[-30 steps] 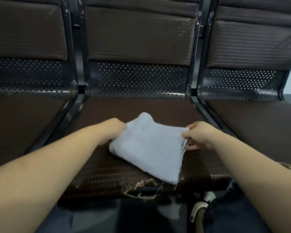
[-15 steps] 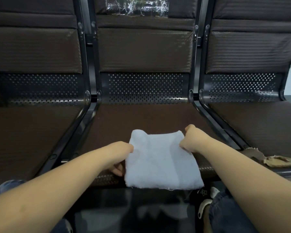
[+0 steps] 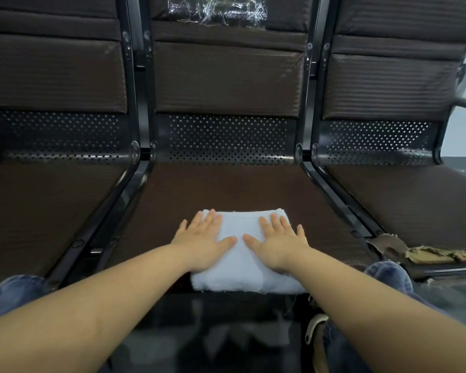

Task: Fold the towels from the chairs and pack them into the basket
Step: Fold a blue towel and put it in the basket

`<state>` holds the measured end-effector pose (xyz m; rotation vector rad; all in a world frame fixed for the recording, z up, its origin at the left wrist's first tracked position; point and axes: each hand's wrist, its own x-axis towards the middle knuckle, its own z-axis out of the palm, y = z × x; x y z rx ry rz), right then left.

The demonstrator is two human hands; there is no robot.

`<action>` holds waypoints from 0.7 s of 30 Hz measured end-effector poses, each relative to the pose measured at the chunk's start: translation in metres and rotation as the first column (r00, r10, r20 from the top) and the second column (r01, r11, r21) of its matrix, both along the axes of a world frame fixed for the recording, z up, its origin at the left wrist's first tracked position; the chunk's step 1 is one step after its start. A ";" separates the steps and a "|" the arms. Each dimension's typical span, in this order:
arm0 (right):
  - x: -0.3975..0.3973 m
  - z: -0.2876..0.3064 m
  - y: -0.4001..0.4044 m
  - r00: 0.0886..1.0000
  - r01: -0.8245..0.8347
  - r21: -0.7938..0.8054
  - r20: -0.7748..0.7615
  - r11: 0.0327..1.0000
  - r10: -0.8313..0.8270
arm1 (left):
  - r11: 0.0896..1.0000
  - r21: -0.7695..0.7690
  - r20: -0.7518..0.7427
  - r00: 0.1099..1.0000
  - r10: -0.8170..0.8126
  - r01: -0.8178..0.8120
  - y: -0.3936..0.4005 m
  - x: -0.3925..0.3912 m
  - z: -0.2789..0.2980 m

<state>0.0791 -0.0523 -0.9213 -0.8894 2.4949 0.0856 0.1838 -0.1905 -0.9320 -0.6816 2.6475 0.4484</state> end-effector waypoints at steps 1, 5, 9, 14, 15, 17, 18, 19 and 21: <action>-0.002 -0.001 0.002 0.999 0.037 -0.005 -0.008 0.999 -0.037 | 0.999 -0.014 0.007 0.999 0.048 -0.048 -0.003 -0.001 -0.001; -0.010 0.008 0.008 0.972 0.237 -0.100 0.030 0.966 -0.235 | 0.962 -0.191 -0.020 0.981 0.195 -0.195 -0.008 0.002 0.010; -0.023 0.036 0.014 0.913 0.408 -0.139 0.092 0.902 -0.398 | 0.939 -0.162 -0.083 0.952 0.295 -0.305 -0.013 0.006 0.024; -0.020 0.048 0.015 0.882 0.408 -0.004 0.261 0.913 -0.393 | 0.891 0.136 0.052 0.901 0.431 -0.434 -0.014 0.006 0.019; -0.019 0.047 0.015 0.872 0.423 -0.025 0.283 0.906 -0.399 | 0.870 0.189 0.048 0.890 0.454 -0.455 -0.012 0.005 0.021; -0.017 0.046 0.014 0.856 0.458 -0.081 0.309 0.885 -0.414 | 0.834 0.269 0.024 0.869 0.493 -0.481 -0.007 0.002 0.025; -0.017 0.045 0.014 0.852 0.476 -0.123 0.307 0.871 -0.423 | 0.813 0.309 0.005 0.855 0.518 -0.494 -0.006 0.001 0.026; -0.017 0.043 0.015 0.846 0.498 -0.174 0.315 0.850 -0.431 | 0.781 0.366 -0.019 0.836 0.549 -0.505 -0.006 -0.001 0.027; -0.018 0.039 0.016 0.798 0.575 -0.285 0.402 0.767 -0.449 | 0.665 0.535 -0.050 0.766 0.641 -0.521 -0.007 -0.002 0.028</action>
